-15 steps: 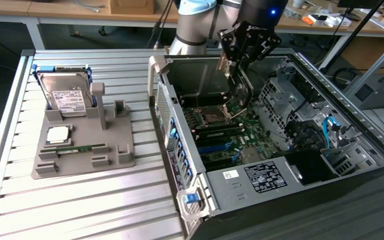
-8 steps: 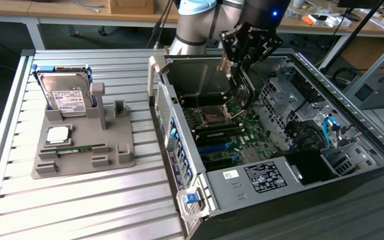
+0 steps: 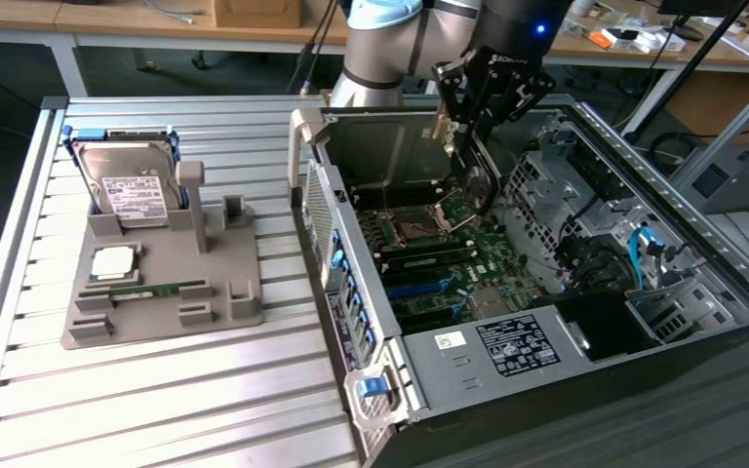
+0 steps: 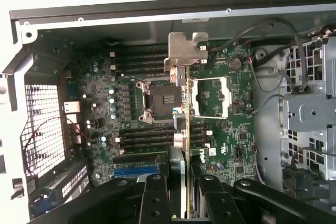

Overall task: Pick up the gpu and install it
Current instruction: 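Pick up the gpu and move the gpu toward the slot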

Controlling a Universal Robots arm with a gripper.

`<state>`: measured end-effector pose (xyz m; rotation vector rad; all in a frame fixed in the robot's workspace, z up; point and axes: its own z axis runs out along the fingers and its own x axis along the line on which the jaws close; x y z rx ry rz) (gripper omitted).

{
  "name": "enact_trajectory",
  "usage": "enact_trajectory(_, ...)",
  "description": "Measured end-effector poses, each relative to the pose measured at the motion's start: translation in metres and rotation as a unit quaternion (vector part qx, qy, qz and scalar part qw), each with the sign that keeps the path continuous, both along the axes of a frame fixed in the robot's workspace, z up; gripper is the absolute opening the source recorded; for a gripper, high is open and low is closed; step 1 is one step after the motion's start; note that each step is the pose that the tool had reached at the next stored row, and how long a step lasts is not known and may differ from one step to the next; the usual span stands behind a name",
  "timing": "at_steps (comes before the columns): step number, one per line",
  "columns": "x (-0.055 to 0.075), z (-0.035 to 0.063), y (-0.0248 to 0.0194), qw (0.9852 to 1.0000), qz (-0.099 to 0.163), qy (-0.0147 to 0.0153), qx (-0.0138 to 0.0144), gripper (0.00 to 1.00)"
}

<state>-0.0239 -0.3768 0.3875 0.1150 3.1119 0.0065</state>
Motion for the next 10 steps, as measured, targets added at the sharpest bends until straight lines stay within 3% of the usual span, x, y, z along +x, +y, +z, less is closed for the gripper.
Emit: enact_trajectory(10, 0.0041, -0.0025, -0.0044, 1.0000, 0.000, 0.0000, -0.0020, 0.27)
